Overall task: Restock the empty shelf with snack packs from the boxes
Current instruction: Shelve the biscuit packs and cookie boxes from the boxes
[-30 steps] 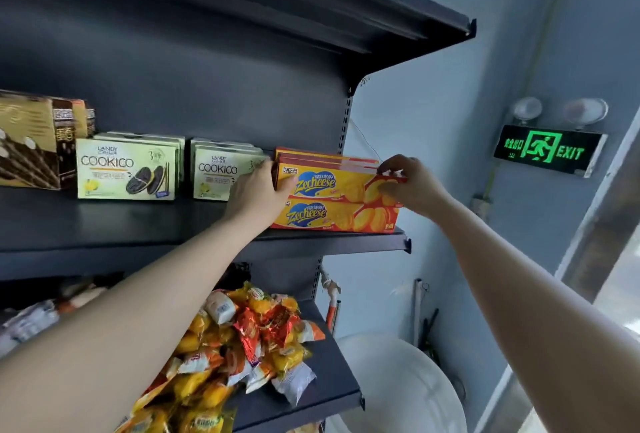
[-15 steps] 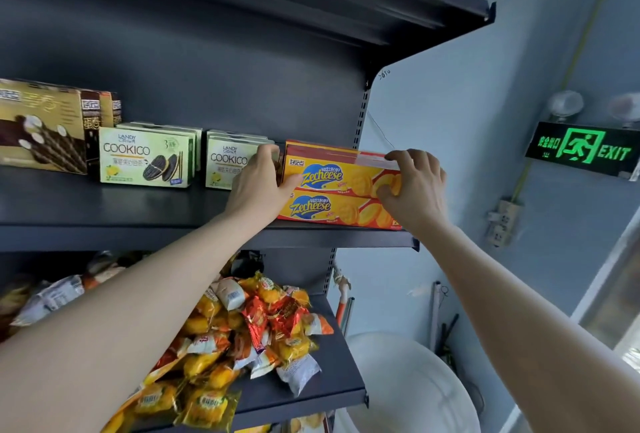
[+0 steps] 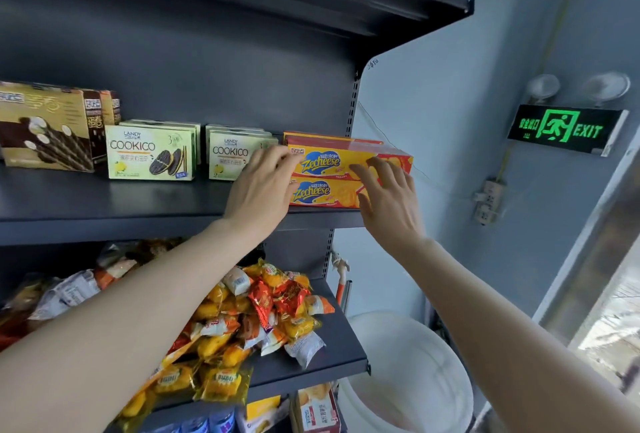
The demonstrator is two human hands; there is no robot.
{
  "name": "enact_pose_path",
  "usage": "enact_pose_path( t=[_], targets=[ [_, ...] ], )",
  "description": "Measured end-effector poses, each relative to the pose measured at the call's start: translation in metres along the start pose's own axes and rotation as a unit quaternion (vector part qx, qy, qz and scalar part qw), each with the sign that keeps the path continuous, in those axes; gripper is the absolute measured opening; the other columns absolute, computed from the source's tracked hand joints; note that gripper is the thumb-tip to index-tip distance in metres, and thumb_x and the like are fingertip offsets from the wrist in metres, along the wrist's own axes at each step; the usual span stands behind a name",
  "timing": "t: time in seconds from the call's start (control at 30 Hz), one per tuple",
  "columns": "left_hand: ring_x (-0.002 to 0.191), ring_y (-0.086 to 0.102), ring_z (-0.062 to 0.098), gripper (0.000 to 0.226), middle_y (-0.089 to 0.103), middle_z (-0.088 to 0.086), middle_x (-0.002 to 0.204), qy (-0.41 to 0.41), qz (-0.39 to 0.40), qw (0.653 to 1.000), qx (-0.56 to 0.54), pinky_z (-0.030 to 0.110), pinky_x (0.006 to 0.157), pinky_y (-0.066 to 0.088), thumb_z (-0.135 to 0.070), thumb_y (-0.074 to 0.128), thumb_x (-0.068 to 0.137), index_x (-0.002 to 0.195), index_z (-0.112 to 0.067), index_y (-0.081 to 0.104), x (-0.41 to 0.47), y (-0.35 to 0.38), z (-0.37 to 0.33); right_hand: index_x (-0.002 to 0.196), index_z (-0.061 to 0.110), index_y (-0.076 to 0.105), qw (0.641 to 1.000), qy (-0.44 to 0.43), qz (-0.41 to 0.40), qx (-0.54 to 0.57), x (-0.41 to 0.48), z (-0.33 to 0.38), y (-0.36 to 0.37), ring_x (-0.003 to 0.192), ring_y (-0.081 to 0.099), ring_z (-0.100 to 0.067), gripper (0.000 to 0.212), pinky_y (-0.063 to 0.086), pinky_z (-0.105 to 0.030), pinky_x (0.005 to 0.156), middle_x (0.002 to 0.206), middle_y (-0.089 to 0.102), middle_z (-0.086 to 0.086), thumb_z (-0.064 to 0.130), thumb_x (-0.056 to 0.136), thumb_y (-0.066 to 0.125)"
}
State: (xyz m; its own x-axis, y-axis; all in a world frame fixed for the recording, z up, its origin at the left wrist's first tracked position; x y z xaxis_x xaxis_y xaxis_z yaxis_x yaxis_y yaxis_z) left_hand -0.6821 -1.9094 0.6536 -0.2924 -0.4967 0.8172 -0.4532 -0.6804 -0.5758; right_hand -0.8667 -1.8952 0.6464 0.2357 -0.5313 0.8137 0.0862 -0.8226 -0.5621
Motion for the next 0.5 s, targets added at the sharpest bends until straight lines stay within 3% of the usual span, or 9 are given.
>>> enact_pose_path(
  t=[0.07,0.2,0.3,0.4,0.5],
  targets=[
    [0.122,0.049,0.032,0.046,0.053,0.009,0.134,0.036,0.004,0.999,0.028,0.047,0.094,0.052,-0.008,0.069,0.088,0.132,-0.011,0.057,-0.004,0.008,-0.014,0.137,0.021,0.053,1.000,0.003,0.009,-0.007,-0.012,-0.002,0.002,0.128,0.047,-0.039,0.052,0.040,-0.051,0.100,0.139,0.052,-0.014,0.010,0.088,0.065],
    [0.133,0.043,0.035,0.062,0.049,0.016,0.142,0.103,-0.009,0.992,0.075,0.047,0.110,0.041,0.014,0.055,0.083,0.140,-0.009,0.051,0.005,0.023,-0.040,0.138,0.024,0.051,1.000,-0.006,0.000,-0.029,-0.015,-0.021,0.006,0.124,0.050,-0.039,0.060,0.044,-0.051,0.095,0.140,0.052,-0.014,0.007,0.084,0.071],
    [0.140,0.037,0.035,0.062,0.042,0.016,0.150,0.090,-0.003,0.990,0.110,0.047,0.119,0.028,0.007,0.039,0.088,0.148,-0.009,0.041,0.026,0.031,-0.044,0.139,0.025,0.049,0.999,0.001,-0.005,-0.037,0.006,-0.041,0.009,0.125,0.047,-0.038,0.065,0.042,-0.049,0.095,0.142,0.049,-0.013,0.007,0.081,0.073],
    [0.148,0.025,0.027,0.062,0.030,0.010,0.159,0.056,0.020,0.989,0.135,0.044,0.123,0.015,0.000,0.041,0.098,0.156,-0.013,0.024,0.050,0.050,-0.034,0.139,0.026,0.051,0.999,-0.011,-0.005,-0.038,0.031,-0.050,0.018,0.126,0.049,-0.036,0.057,0.040,-0.049,0.096,0.139,0.053,-0.008,0.015,0.086,0.070],
    [0.145,0.032,0.024,0.056,0.035,0.005,0.158,0.024,0.038,0.990,0.132,0.040,0.122,0.018,-0.007,0.043,0.102,0.155,-0.017,0.027,0.070,0.064,-0.024,0.134,0.027,0.055,0.999,-0.018,0.013,-0.023,0.049,-0.056,0.033,0.117,0.057,-0.031,0.050,0.042,-0.050,0.092,0.126,0.063,0.001,0.023,0.086,0.071]
  ],
)
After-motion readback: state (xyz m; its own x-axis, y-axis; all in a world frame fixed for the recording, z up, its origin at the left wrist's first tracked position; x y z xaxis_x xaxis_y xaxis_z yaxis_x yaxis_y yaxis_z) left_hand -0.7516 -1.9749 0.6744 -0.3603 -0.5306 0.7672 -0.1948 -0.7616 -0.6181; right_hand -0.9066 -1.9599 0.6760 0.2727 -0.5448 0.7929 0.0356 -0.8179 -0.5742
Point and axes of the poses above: each hand's wrist, its own x-axis towards the middle knuckle, its own y-axis out of the palm, z = x × y, the point moved 9 cm from there along x, towards the middle knuckle
